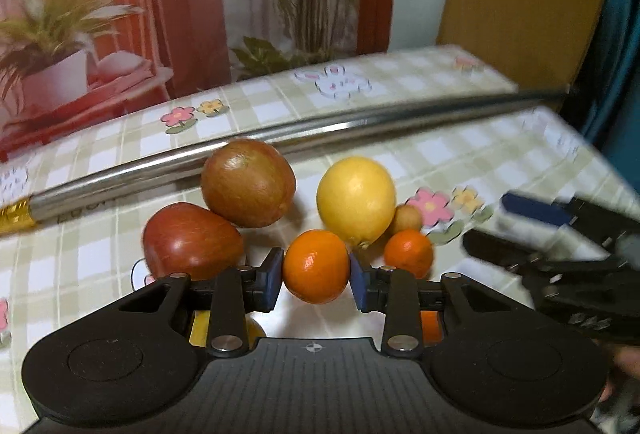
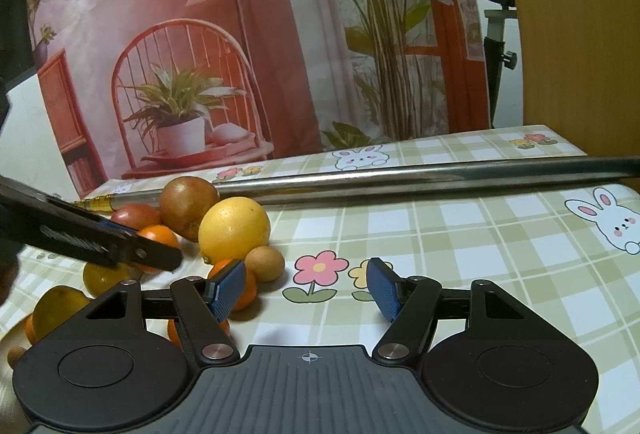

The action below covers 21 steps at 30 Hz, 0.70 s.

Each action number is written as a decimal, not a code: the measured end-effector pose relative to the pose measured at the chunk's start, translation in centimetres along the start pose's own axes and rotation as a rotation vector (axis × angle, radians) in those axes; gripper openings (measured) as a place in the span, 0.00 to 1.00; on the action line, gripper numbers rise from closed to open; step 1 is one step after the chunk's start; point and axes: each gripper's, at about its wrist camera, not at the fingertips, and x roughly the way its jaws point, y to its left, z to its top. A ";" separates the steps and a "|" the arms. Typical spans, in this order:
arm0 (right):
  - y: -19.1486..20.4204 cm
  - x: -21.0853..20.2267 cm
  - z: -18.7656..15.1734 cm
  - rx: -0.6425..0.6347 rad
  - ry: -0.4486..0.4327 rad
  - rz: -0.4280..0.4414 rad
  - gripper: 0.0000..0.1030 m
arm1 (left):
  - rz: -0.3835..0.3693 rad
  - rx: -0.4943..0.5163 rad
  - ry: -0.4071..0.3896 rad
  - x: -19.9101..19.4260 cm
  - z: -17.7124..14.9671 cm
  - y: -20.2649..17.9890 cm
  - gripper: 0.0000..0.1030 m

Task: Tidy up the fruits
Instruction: 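Lift the tangerine with the left tool while the right tool closes on a yellow lemon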

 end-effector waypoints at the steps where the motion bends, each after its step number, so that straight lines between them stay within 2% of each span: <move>1: 0.0 0.0 0.0 0.002 -0.001 0.002 0.62 | -0.007 -0.022 -0.016 -0.6 -0.1 0.0 0.36; 6: 0.0 0.0 0.0 -0.003 0.004 0.023 0.62 | -0.028 -0.114 -0.090 -4.3 -1.6 1.0 0.36; 12: 0.6 0.4 0.3 -0.034 0.035 0.027 0.61 | -0.017 -0.193 -0.138 -8.0 -3.8 2.7 0.36; 16: 1.1 0.7 1.2 -0.013 0.064 0.070 0.60 | -0.007 -0.268 -0.154 -9.8 -4.9 4.5 0.36; 21: 2.7 2.2 3.5 -0.055 0.070 0.101 0.60 | 0.017 -0.316 -0.165 -11.7 -6.5 6.1 0.36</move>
